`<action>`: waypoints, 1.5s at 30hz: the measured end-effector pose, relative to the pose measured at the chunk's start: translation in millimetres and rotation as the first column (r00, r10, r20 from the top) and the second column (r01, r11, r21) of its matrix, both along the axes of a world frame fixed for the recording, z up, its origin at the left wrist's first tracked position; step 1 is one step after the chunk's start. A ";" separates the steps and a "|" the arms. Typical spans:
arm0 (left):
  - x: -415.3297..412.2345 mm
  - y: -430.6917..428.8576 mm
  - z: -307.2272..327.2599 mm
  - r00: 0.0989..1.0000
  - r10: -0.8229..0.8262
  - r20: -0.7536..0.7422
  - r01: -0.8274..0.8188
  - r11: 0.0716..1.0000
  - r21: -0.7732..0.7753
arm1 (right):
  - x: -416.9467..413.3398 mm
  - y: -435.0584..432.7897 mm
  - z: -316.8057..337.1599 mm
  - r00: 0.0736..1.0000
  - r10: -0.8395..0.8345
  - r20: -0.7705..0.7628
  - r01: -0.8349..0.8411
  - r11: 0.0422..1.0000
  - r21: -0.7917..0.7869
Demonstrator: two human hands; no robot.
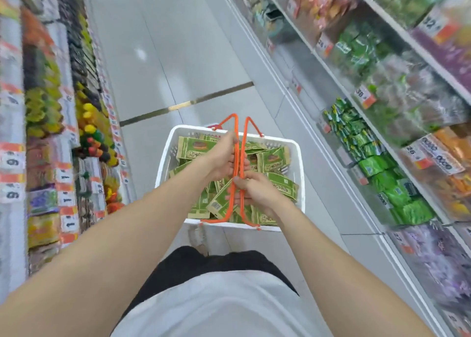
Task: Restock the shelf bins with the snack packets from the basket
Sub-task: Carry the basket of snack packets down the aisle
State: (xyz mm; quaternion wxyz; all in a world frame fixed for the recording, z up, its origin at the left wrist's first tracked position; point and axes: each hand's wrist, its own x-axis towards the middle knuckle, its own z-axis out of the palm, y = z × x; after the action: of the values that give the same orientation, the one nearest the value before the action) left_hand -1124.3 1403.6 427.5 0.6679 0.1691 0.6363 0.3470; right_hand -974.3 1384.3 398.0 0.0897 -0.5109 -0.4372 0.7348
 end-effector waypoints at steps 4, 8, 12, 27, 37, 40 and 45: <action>-40.8 86.5 6.5 0.990 -0.139 -0.004 0.139 0.990 0.000 | -45.4 70.6 5.5 0.991 -0.133 0.011 0.133 0.991 -0.019; -68.1 175.6 10.0 0.970 -0.239 -0.035 0.239 0.971 0.007 | -79.4 143.2 11.6 0.956 -0.293 0.019 0.294 0.954 -0.052; -94.1 269.4 6.1 0.954 -0.295 -0.057 0.294 0.955 -0.029 | -115.9 228.3 14.6 0.912 -0.407 -0.061 0.398 0.909 -0.122; -137.9 555.9 -30.8 0.733 -0.679 -0.049 0.658 0.725 -0.202 | -185.7 477.8 -15.6 0.825 -0.557 0.097 0.565 0.817 -0.111; -170.5 717.8 -135.8 0.531 -0.847 -0.028 0.815 0.519 -0.256 | -207.0 597.3 -104.2 0.545 -0.803 0.242 0.834 0.490 -0.252; -175.0 740.3 -185.8 0.483 -0.875 -0.040 0.833 0.473 -0.288 | -215.3 604.5 -145.9 0.416 -0.867 0.275 0.881 0.308 -0.360; -180.6 779.0 -278.1 0.479 -0.868 -0.133 0.820 0.496 -0.284 | -212.4 631.1 -229.6 0.266 -0.927 0.263 0.897 0.139 -0.419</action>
State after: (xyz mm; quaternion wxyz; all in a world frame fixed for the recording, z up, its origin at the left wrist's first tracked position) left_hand -1304.9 2182.6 149.4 0.6749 0.4429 0.5793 -0.1128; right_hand -1186.6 2015.5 168.4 0.3951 -0.6508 0.1688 0.6259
